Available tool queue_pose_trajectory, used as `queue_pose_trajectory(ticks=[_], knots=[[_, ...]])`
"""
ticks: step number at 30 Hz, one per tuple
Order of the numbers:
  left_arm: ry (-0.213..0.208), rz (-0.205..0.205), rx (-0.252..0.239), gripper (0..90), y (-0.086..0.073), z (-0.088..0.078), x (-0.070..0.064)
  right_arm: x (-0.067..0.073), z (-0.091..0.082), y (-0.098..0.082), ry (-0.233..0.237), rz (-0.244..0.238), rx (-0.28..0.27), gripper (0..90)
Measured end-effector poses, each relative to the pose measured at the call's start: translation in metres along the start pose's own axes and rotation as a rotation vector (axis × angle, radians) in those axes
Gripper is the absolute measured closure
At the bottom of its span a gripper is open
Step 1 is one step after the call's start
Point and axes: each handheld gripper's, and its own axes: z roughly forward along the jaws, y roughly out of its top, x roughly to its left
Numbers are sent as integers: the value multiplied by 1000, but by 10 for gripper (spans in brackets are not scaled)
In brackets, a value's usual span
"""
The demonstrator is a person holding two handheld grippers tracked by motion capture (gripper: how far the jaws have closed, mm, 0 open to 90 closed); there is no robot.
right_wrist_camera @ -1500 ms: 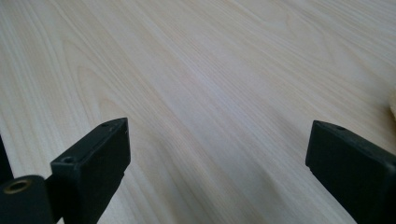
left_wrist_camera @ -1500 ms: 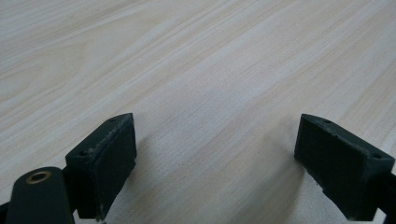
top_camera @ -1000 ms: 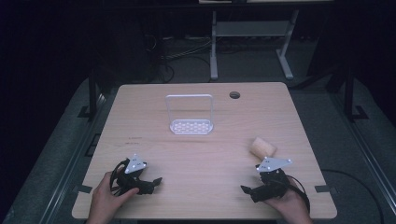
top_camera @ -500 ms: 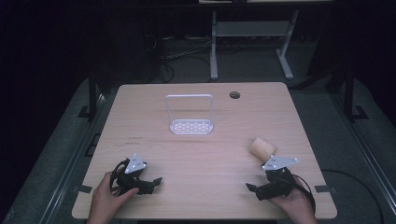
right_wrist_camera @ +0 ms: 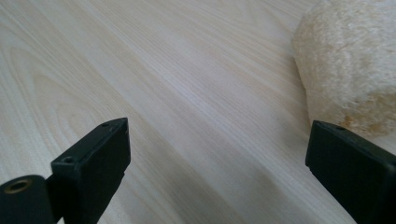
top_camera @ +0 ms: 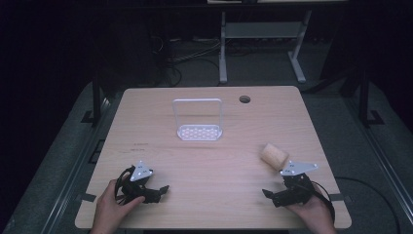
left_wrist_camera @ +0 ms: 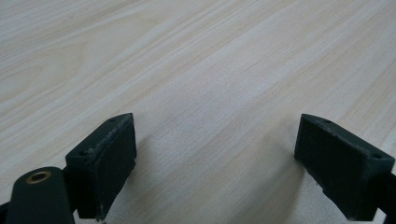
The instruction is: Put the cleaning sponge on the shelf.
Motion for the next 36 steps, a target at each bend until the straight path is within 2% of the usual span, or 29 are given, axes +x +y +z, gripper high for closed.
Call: queue_pose_trajectory(ticks=[15,16,36], knots=[[0,0,0,121,0,0,0,-16,-6,-7,-39,34,-8,66],[0,0,0,121,0,0,0,-18,-7,-7,-43,50,-3,66],[0,0,0,121,0,0,0,-40,-11,-8,-73,78,-21,65]])
